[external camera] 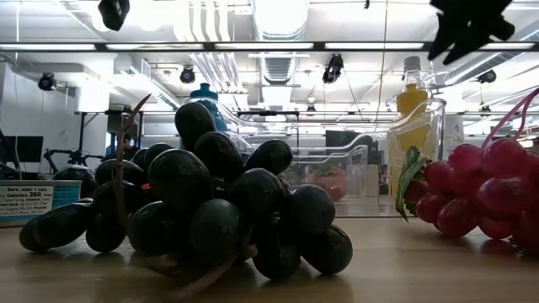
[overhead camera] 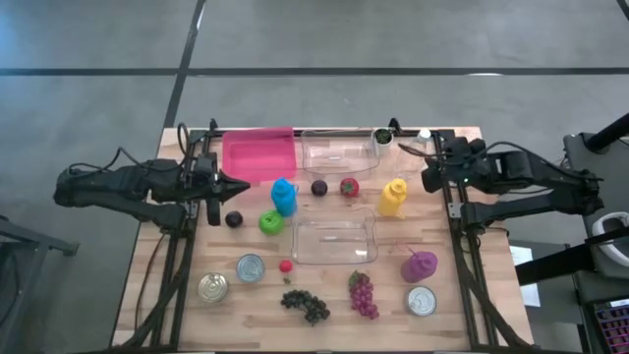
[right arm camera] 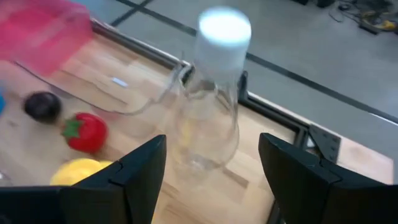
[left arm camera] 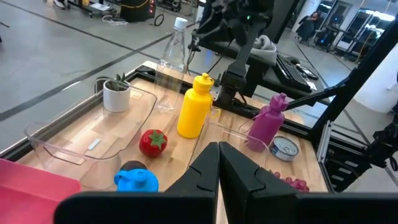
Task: Pick & Place Food Item
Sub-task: Put the transparent bottle into the top transparent bin
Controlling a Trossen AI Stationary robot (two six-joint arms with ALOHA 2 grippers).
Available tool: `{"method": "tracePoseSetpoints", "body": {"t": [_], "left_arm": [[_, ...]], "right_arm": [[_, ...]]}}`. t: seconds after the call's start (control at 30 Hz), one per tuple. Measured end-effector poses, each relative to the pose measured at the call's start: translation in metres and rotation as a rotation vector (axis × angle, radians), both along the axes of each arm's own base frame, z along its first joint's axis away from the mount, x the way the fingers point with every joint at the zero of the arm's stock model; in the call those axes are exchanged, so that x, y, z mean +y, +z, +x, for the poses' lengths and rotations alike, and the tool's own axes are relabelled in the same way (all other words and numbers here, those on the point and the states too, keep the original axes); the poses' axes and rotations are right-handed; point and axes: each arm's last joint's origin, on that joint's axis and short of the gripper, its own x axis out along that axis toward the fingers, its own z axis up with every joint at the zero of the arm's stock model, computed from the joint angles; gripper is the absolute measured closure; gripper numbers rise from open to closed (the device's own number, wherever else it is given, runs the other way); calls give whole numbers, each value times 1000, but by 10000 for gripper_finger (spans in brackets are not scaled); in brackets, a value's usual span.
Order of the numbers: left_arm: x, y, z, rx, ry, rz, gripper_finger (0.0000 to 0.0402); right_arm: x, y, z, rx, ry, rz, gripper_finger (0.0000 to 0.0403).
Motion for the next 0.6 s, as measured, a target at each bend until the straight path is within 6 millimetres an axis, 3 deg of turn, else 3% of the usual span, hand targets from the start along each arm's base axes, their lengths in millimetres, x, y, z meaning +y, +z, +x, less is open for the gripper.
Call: {"method": "tracePoseSetpoints", "body": {"t": [0.27,0.6], "left_arm": [[0,0,0,0,0,0,387],[0,0,0,-4,3,-8,387]], "right_arm": [[-1,-21,3,-71,-69,1,161],[1,-8,-13,-217,-63,28,161]]}}
